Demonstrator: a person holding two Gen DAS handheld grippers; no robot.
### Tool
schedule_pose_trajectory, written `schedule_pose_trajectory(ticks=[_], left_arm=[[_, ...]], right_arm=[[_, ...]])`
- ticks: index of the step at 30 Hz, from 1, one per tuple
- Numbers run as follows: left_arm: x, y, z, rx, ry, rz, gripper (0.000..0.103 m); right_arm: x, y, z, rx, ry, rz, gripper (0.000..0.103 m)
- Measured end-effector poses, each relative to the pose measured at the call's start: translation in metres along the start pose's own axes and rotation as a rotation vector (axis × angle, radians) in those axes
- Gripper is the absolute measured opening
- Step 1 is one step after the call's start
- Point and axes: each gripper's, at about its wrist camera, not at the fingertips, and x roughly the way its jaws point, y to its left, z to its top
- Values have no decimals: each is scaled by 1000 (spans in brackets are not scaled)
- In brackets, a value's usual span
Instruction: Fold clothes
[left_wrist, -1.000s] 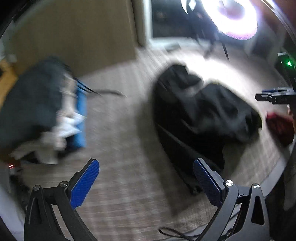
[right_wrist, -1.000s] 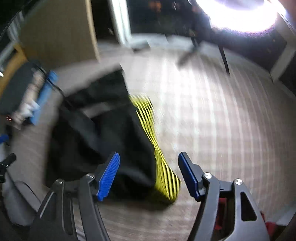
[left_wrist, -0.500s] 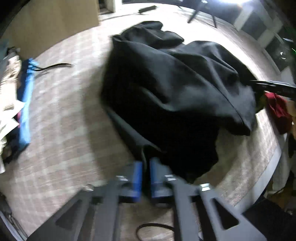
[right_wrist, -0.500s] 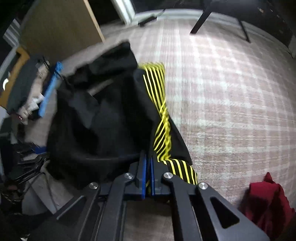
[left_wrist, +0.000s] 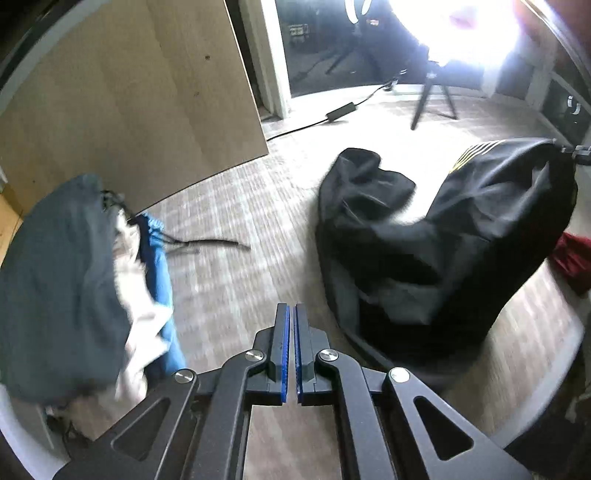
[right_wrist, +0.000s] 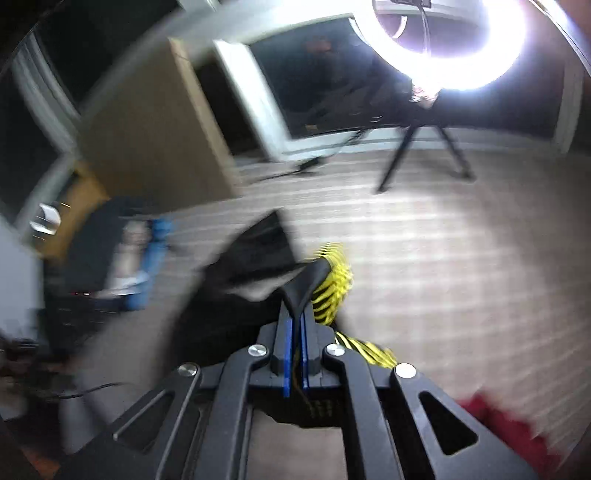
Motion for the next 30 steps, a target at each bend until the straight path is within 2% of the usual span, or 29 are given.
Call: schedule_pose_trajectory(ticks=[2,4,5,6,8,10,12,14,17,19,20,21,22,23,24,25,27,30], left_arm=[[16,-4,6,6,38,-47,8],[18,-16,1,38,46,-114,33],[15,-26,-7,68,44,-139,55],[14,-32,-14,91,44,-150,66],[15,-51,-35,136,78,-188,66],[19,-66,-51,163,122,-214,66],[25,-86,-64,215,139,-204,67],[34,-101,-68,260,148,-168,67],[46,-121,-65,321,119,-99,65],[53,-126,-60,332,118,-76,38],[56,-125,-57,320,129,-83,15],[57,-121,-54,290,142,-108,7],[57,-115,-51,258,149,-138,7],[55,-110,-48,234,151,-163,5],[51,-105,-47,220,150,-183,4],[46,-99,-46,206,148,-202,4],[30,-87,-45,183,138,-230,3],[2,-67,-40,158,108,-245,3]], right_arm=[[39,-12,8,10,93,-80,7],[58,-23,6,7,130,-122,9],[62,-29,3,14,154,-127,17],[63,-38,-3,33,166,-122,22],[57,-54,-16,64,161,-102,51],[53,-65,-26,74,156,-101,61],[55,-72,-34,75,162,-89,61],[61,-76,-40,75,178,-75,61],[80,-83,-42,78,189,-125,61],[91,-89,-40,97,183,-138,61],[96,-91,-38,93,179,-141,61],[100,-91,-39,82,184,-136,61],[104,-90,-40,71,190,-128,61],[108,-90,-40,59,197,-121,50],[109,-88,-42,49,213,-112,34],[107,-85,-44,44,229,-95,9],[98,-79,-47,36,239,-53,8],[65,-66,-47,26,195,28,8]])
